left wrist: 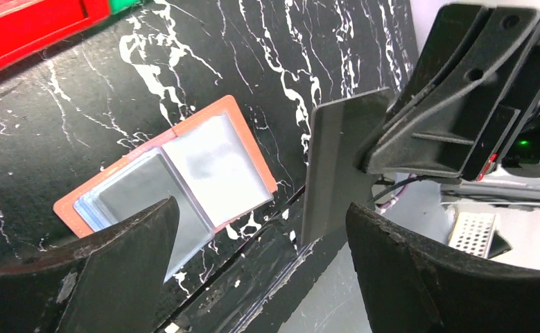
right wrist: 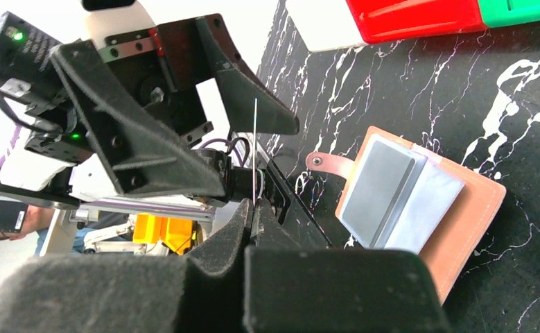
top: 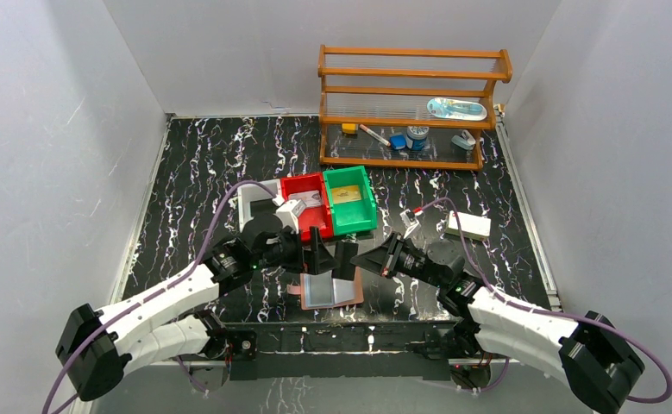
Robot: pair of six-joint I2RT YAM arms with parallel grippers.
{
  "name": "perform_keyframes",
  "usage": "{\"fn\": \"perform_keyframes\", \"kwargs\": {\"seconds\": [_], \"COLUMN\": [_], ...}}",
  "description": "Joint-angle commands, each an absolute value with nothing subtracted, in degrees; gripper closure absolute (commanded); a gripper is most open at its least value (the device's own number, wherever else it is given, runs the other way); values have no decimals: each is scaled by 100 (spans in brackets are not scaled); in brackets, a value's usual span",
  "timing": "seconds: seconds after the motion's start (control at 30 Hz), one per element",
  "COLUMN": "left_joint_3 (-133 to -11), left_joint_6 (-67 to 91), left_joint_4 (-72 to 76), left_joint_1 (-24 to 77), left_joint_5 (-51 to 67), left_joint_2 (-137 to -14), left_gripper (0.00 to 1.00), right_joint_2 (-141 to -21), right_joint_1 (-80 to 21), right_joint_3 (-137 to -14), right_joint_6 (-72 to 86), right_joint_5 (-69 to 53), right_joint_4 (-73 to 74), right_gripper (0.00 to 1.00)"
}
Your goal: Take the credit cards out of the card holder
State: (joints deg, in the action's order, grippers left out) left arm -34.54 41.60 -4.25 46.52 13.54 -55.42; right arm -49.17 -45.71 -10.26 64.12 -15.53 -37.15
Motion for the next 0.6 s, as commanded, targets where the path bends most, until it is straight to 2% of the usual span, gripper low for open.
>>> {"fn": "perform_keyframes", "kwargs": {"seconds": [0.0, 0.13, 0.4, 0.57], "left_joint_3": [-2863, -2837, -2749, -2677], "left_joint_6": [4496, 4526, 4588, 4846], "left_joint_4": [367, 966, 1416, 1939], "left_joint_1": [3953, 3662, 3643, 3621], "left_joint_5": [2476, 3407, 3774, 4261], "left_joint_2": [-5208, -5320, -5311, -5663], "left_gripper": [10, 11, 12, 19], "right_joint_2": [-4991, -4957, -4849, -4881], "right_joint_1": [-4553, -4553, -4553, -4551], "right_joint_3": [-1118, -1050, -1088, -1130], "right_joint_6": [6464, 6494, 6480, 6543], "right_joint_5": [-1824, -1873, -1872, -1879], "right_joint_4": [-4135, -4184, -4081, -4179], "right_gripper": [100, 100, 100, 100]}}
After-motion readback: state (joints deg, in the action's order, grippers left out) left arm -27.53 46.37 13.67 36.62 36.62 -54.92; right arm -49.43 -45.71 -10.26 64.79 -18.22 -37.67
